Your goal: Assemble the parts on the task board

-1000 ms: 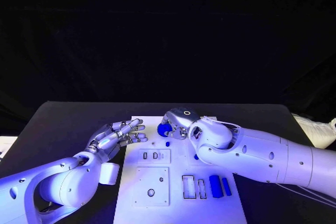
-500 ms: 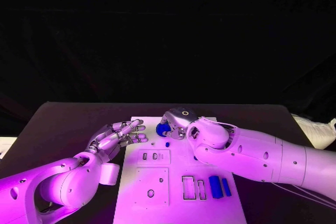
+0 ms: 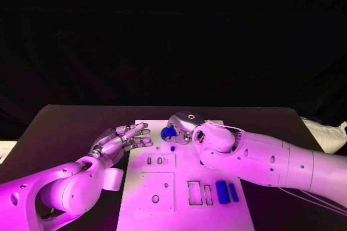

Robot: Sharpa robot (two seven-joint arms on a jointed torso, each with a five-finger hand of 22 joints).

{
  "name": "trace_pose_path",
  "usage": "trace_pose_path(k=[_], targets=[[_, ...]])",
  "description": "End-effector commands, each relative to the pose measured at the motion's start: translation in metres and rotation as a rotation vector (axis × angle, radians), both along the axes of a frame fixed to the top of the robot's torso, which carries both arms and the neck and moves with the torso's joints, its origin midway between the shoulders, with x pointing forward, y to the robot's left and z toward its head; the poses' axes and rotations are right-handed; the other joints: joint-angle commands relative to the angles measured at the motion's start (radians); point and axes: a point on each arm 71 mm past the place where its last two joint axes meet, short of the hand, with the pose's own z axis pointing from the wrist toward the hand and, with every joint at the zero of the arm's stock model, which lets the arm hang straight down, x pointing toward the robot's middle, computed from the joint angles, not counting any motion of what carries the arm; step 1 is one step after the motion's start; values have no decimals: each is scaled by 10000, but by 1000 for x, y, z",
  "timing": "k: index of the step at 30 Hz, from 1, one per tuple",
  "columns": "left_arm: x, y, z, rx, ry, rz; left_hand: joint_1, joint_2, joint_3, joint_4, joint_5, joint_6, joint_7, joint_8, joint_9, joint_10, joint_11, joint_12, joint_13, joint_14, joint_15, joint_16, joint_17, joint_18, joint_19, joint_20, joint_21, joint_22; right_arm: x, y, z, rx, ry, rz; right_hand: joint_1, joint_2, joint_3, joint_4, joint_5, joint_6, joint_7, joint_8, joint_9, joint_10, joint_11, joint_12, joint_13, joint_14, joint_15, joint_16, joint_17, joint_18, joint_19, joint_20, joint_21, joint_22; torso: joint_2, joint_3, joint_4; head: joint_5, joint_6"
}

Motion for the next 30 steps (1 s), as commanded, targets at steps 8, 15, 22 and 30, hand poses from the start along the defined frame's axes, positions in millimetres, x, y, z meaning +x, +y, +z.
trace_pose_path(k=[8,15,22,30], targets=[[-1,-3,1,-33,-14,-199,32,38,-5,-85,3,-33,54,-64,0,-84,-1,-35,-17,55,2,-52,30,95,32,12,39,10,5,-4,-9,240,1442,-521,-1019,343,-469,110,1268,84,-18,7,58,25,23,90,116,634,66,90,665,-205,515,76,41,1961,3,3,1,-22,24],[-1,-3,1,-25,-1,-199,32,38,-5,-85,3,-33,54,-64,0,-84,-1,-35,-17,55,2,-52,30,95,32,12,39,10,8,-8,-11,326,1694,-737,-1026,389,-501,96,1349,80,-17,6,60,41,23,131,148,640,67,104,692,-207,518,76,43,1966,8,4,-7,-20,17],[-2,-3,1,-31,2,-214,48,43,2,-103,4,-47,69,-77,-1,-102,8,-39,-19,52,5,-63,42,94,31,12,39,10,7,-11,-7,666,1266,-721,-883,440,-546,24,1566,90,-22,12,71,62,16,185,198,648,63,127,739,-211,533,75,52,1986,-1,10,8,-32,23],[-1,0,1,-6,-2,-154,48,43,2,-103,4,-47,69,-77,-1,-102,8,-39,-19,52,5,-63,42,94,31,12,39,10,1,-39,10,2747,367,41,-449,412,-539,-138,1806,34,-6,-10,71,-112,20,-201,-15,575,63,-42,457,-154,357,71,-51,1762,-27,13,-32,30,57]])
